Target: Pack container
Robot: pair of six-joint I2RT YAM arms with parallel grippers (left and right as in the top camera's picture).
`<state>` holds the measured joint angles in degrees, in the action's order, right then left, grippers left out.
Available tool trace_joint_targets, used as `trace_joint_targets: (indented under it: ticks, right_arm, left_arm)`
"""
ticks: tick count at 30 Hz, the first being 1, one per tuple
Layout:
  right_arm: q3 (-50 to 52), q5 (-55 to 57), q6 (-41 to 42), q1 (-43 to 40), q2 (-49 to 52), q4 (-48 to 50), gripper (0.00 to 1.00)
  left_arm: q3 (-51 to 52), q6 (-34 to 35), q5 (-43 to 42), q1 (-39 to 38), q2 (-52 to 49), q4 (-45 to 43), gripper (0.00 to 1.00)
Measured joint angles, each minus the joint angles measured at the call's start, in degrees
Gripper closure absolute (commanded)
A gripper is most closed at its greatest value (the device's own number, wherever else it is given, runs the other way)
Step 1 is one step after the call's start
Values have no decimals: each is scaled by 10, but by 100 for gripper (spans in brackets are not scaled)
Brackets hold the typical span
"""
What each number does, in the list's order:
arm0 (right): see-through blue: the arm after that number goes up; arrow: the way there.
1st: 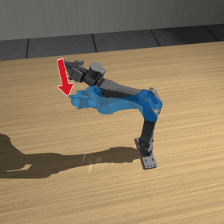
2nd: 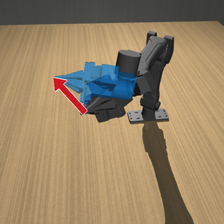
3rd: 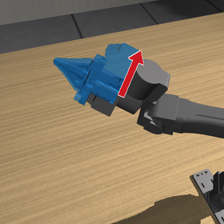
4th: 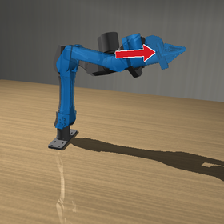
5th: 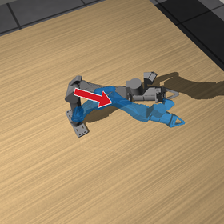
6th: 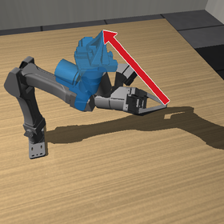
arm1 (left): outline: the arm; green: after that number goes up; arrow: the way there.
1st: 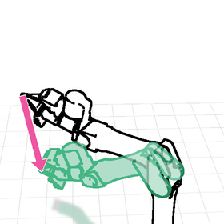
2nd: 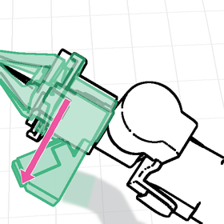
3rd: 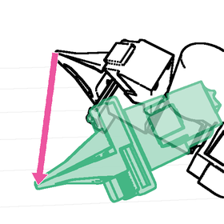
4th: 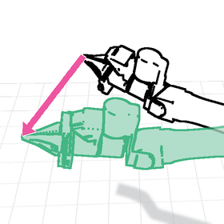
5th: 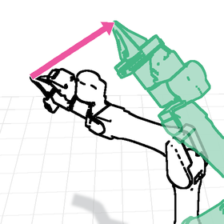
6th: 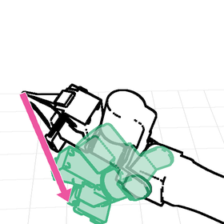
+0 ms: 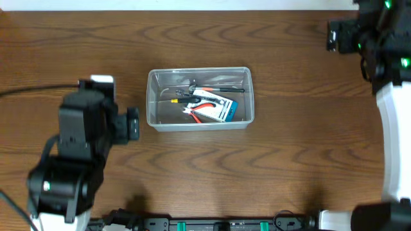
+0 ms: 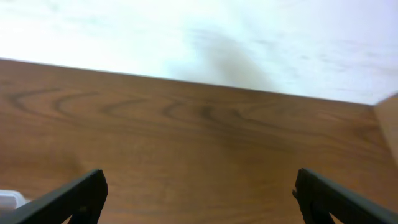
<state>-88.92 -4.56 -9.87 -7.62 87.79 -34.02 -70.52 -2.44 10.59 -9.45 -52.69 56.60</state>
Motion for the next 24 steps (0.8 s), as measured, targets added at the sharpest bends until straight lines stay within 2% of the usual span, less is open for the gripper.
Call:
trace_joint_targets:
  ticks: [5,11,24]
  right_arm:
    - [134,6,4,-27,-75,40,1]
    - [258,11,5,-28,-108,87,1]
    - [380,20,32,-28,-162,118,1]
  left_arm:
    - [91,-7,1,0,88,-13,2]
    - [164,-23,1,0,182,-11,2]
    - [199,-26,2,0,297,56,2]
